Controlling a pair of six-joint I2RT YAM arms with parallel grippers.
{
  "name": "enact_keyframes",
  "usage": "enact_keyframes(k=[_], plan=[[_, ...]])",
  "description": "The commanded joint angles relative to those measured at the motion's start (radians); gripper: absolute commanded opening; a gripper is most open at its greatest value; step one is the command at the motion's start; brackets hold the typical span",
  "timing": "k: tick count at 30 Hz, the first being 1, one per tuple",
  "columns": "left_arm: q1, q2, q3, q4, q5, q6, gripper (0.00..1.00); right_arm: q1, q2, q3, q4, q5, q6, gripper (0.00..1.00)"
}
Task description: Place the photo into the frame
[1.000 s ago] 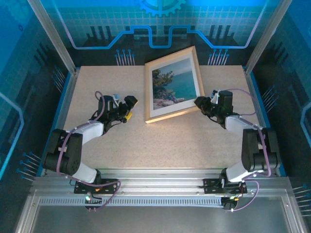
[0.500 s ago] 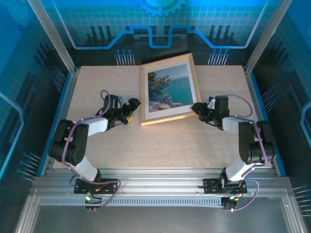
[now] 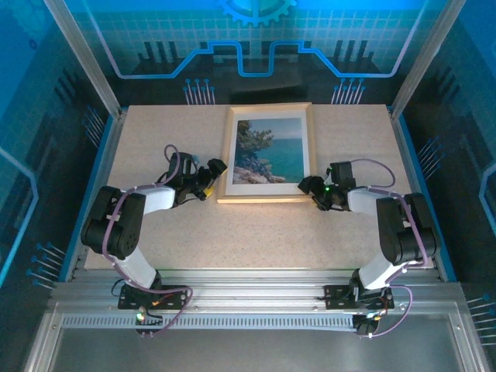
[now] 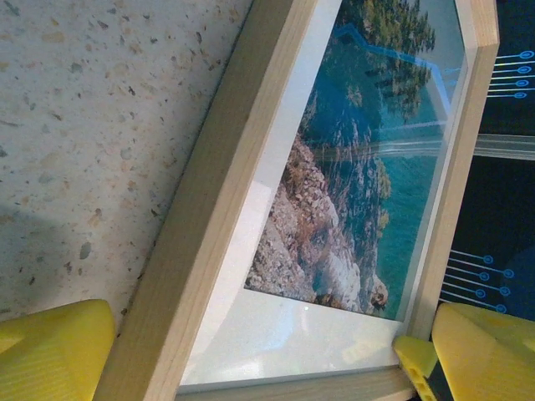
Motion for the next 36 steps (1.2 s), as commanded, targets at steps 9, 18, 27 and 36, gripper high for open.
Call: enact_keyframes(k=[9, 18, 27, 36], plan=[[-0.009, 0.014, -0.006, 0.036, -0.002, -0.011, 0.99, -0.014, -0.074, 0.092, -0.298, 0.223, -0.149, 1.0], [-0.043, 0.03, -0.006, 0.037, 0.007, -0.016, 0.99, -0.014, 0.038, 0.274, -0.289, 0.265, -0.42, 1.0], [-0.094, -0.018, -0.051, 0.034, -0.007, -0.043, 0.99, 0.001, 0.228, 0.392, -0.223, 0.153, -0.46, 1.0], [-0.051, -0.104, -0.004, -0.158, -0.056, 0.07, 0.99, -0.014, 0.159, 0.386, -0.232, 0.206, -0.532, 1.0]])
